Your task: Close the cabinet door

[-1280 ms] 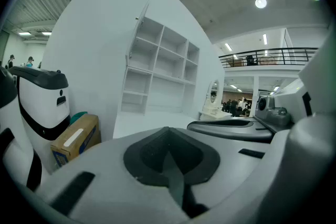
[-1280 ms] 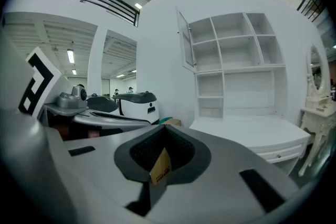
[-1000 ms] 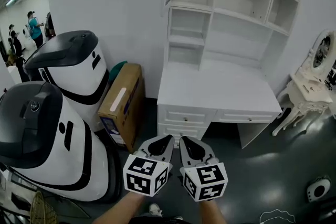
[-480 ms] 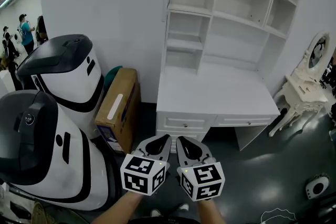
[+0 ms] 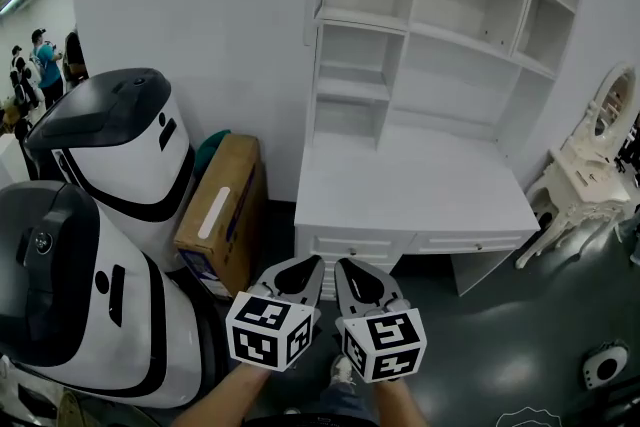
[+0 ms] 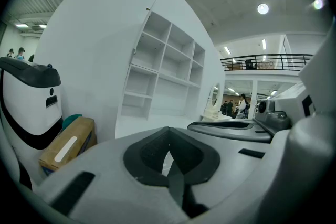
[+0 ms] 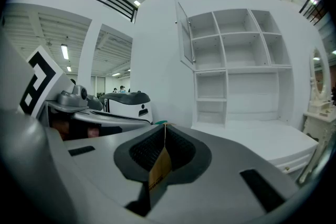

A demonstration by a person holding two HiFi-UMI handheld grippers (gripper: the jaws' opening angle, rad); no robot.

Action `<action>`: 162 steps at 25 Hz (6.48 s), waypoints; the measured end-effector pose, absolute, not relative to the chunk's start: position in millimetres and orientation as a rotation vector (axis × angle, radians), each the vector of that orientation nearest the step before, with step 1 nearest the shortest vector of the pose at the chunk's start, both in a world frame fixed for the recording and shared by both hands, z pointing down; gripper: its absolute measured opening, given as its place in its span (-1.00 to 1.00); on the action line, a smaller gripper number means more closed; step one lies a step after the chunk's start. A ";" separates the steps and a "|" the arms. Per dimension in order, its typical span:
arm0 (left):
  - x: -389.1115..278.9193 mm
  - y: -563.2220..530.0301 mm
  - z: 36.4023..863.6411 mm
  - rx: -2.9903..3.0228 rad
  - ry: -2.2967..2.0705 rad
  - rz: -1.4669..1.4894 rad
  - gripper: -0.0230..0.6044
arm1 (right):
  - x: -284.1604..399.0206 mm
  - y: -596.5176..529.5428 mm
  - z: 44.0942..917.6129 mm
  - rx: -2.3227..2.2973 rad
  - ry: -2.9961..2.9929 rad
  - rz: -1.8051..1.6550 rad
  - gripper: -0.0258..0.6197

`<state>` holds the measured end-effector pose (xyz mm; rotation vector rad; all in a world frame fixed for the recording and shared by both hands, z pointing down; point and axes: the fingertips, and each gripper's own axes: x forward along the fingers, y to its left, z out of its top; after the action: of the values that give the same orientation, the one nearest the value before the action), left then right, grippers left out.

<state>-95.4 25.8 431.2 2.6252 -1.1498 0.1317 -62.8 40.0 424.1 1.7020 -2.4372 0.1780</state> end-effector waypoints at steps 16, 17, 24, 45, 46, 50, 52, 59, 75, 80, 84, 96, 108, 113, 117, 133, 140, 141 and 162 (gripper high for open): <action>-29.2 -82.4 418.8 2.590 -1.243 0.136 -0.89 | 3.4 -71.2 414.6 1.610 -2.525 0.190 -0.86; -26.0 -88.3 417.6 2.589 -1.252 0.135 -0.89 | 7.1 -78.1 413.6 1.601 -2.532 0.191 -0.86; -9.4 -128.9 406.4 2.579 -1.321 0.109 -0.89 | 25.3 -119.3 404.3 1.516 -2.590 0.167 -0.86; -20.2 -192.3 299.1 2.547 -1.515 -0.036 -0.89 | 37.8 -186.4 302.9 1.281 -2.803 -0.083 -0.86; -24.4 -194.5 291.1 2.551 -1.534 -0.042 -0.89 | 34.8 -187.9 297.9 1.264 -2.815 -0.095 -0.86; -41.1 -203.5 260.3 2.569 -1.595 -0.073 -0.88 | 21.1 -191.6 283.4 1.204 -2.849 -0.141 -0.86; -48.5 -208.9 246.1 2.574 -1.623 -0.090 -0.88 | 17.2 -194.5 277.5 1.195 -2.852 -0.168 -0.86; -68.6 -229.6 205.3 2.610 -1.694 -0.111 -0.72 | 3.8 -210.3 259.1 1.181 -2.870 -0.218 -0.86; -93.5 -282.9 160.4 2.715 -1.731 -0.088 -0.42 | -42.4 -249.5 223.1 1.173 -2.853 -0.372 -0.86; -93.5 -294.6 159.6 2.728 -1.728 -0.077 -0.42 | -41.7 -260.1 227.7 1.193 -2.838 -0.357 -0.86; -94.0 -296.6 159.4 2.744 -1.750 -0.055 -0.63 | -37.5 -266.2 231.1 1.219 -2.830 -0.341 -0.86; -84.2 -292.5 159.1 2.747 -1.707 -0.094 -0.65 | -13.2 -271.9 231.1 1.314 -2.812 -0.305 -0.86; -56.4 -288.5 157.8 2.797 -1.626 -0.101 -0.63 | -1.8 -272.6 218.0 1.363 -2.825 -0.349 -0.86; -47.6 -287.4 158.5 2.814 -1.599 -0.099 -0.63 | -2.5 -272.2 214.7 1.355 -2.822 -0.378 -0.86; -38.8 -287.5 158.4 2.833 -1.567 -0.085 -0.62 | -4.7 -270.6 211.4 1.335 -2.833 -0.389 -0.86; 2.4 -286.7 158.5 2.960 -1.336 -0.064 -0.57 | -1.8 -283.9 194.2 1.421 -2.754 -0.434 -0.56; 13.2 -288.2 157.3 2.991 -1.227 -0.125 -0.57 | 12.6 -290.7 191.0 1.485 -2.740 -0.420 -0.64; 15.2 -288.2 156.6 2.997 -1.216 -0.131 -0.57 | 16.3 -291.7 190.4 1.497 -2.745 -0.414 -0.64; 85.0 -336.9 171.9 3.062 -0.893 -0.110 -0.57 | 122.6 -345.4 190.9 1.734 -2.755 -0.171 -0.68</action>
<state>85.0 -336.9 171.9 3.0624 -0.8934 -0.1099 122.6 -345.4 190.9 1.7337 -2.7552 -0.1707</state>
